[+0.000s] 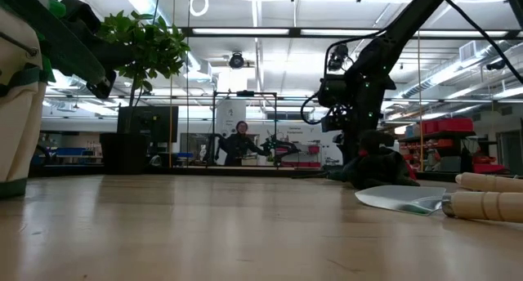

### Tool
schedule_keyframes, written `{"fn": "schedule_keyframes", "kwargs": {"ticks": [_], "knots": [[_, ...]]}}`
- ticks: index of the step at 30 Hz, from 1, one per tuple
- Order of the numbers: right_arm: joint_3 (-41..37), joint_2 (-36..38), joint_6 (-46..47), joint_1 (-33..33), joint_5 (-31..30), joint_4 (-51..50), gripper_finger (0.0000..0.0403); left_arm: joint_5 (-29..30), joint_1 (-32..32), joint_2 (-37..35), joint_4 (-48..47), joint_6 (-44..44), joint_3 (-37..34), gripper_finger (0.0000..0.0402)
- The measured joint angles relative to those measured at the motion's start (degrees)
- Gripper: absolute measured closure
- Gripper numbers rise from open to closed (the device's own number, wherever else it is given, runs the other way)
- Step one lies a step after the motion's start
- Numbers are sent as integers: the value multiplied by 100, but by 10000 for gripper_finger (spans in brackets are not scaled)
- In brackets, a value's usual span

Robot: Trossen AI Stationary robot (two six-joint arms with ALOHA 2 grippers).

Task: Pick & Place Garden tools in Gardening bag
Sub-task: Put the shear scissors into the gardening bag

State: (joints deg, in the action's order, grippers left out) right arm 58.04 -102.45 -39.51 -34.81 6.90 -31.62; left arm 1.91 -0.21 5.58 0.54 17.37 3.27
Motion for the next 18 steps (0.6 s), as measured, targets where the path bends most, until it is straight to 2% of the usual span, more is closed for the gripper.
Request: {"fn": "schedule_keyframes", "kwargs": {"ticks": [18], "knots": [[0,-7,20,-4,-48,90,223,0,-2,0,3,0,0,388]]}}
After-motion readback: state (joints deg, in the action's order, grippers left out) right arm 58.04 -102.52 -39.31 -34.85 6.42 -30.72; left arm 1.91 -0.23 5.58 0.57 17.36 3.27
